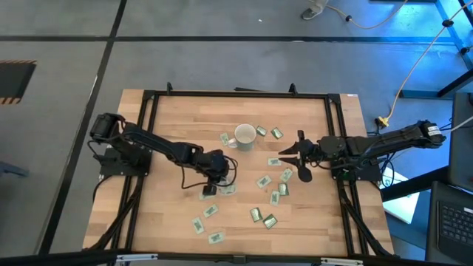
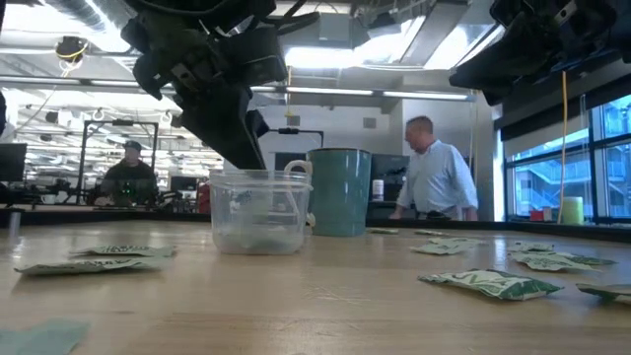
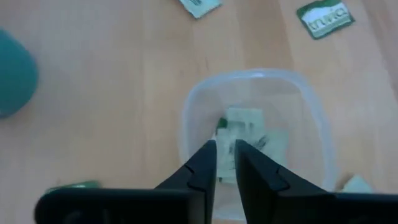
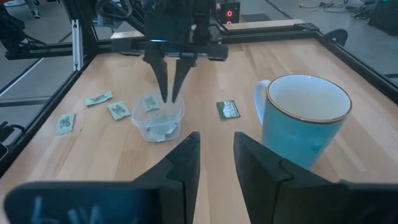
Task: Pick and place Stevia / Truvia into bins
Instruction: Put the white stevia packet into the transparent bin
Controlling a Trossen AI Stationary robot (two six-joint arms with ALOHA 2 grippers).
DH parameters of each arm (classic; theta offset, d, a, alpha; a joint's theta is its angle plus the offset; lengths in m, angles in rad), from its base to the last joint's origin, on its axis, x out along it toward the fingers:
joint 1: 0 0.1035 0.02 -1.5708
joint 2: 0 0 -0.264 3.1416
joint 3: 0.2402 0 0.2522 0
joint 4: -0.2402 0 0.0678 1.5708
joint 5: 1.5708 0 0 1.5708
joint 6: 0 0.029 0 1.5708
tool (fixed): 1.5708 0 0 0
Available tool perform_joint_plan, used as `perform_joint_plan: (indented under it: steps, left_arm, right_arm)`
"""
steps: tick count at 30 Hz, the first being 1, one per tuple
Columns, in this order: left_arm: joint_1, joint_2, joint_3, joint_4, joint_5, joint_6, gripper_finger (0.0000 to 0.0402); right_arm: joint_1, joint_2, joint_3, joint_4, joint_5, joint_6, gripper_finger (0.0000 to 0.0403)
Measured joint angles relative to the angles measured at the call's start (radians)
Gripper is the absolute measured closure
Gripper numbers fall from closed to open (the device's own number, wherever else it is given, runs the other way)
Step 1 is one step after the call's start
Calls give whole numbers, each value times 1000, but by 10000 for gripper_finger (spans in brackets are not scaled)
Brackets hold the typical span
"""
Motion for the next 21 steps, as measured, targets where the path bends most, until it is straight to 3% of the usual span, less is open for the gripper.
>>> perform_joint_plan:
  steps: [6,11,16,21]
  left_arm:
    - [0,-73,14,-118,-22,33,328]
    - [2,-203,-14,-211,-112,19,334]
    - [6,-367,-98,-203,-135,-6,338]
    - [20,-528,-235,-70,-135,-42,338]
  right_arm:
    - [0,16,0,-1,0,0,301]
    - [0,24,0,3,0,-3,301]
    - [0,24,0,3,0,-4,301]
    - [0,24,0,3,-1,-11,301]
